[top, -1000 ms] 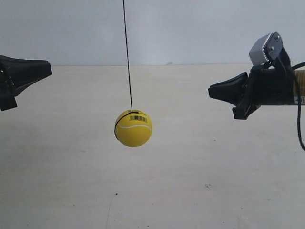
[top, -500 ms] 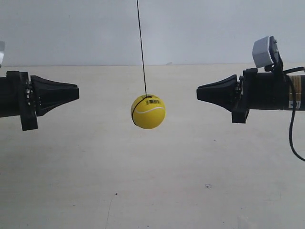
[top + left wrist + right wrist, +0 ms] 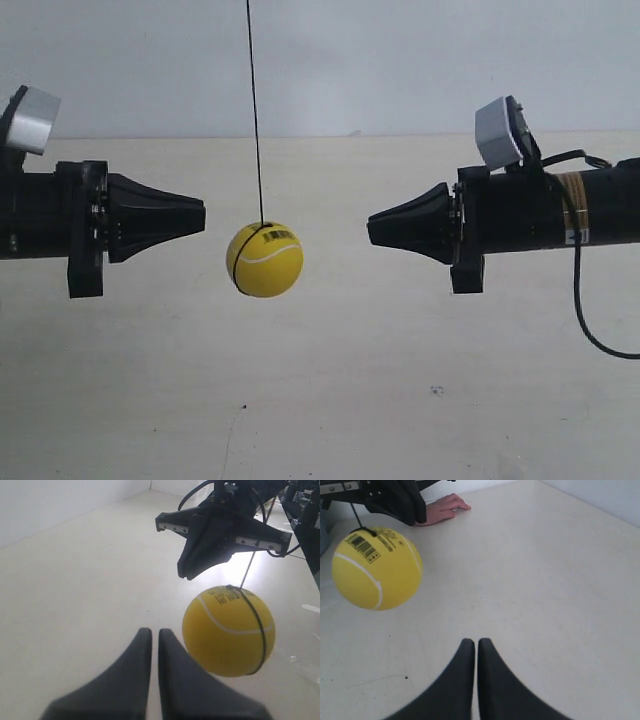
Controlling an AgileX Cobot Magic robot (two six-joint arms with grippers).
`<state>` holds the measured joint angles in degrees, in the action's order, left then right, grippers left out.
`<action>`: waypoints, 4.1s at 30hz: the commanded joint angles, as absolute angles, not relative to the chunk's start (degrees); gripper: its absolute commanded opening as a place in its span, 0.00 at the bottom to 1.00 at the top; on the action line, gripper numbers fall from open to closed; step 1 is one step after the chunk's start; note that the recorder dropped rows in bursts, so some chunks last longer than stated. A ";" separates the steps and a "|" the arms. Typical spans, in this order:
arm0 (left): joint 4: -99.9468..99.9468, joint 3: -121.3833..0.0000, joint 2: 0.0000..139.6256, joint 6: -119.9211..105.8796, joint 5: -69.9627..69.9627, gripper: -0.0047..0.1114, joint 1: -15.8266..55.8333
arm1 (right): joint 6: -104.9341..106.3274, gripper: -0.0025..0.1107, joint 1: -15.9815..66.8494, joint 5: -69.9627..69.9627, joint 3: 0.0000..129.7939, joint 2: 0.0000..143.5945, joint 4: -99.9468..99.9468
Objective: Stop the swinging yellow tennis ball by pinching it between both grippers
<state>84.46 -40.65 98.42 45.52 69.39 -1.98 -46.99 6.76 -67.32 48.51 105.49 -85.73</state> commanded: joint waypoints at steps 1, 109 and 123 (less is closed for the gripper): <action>85.05 -40.93 98.51 46.26 69.96 0.08 -1.39 | -47.21 0.02 7.91 -67.53 48.72 105.21 -86.02; 80.37 -42.74 103.75 40.62 66.35 0.08 6.13 | -42.87 0.02 13.69 -65.29 48.72 105.32 -80.92; 84.91 -42.55 103.75 42.85 69.96 0.08 -0.57 | -42.87 0.02 13.70 -65.19 48.72 105.32 -81.03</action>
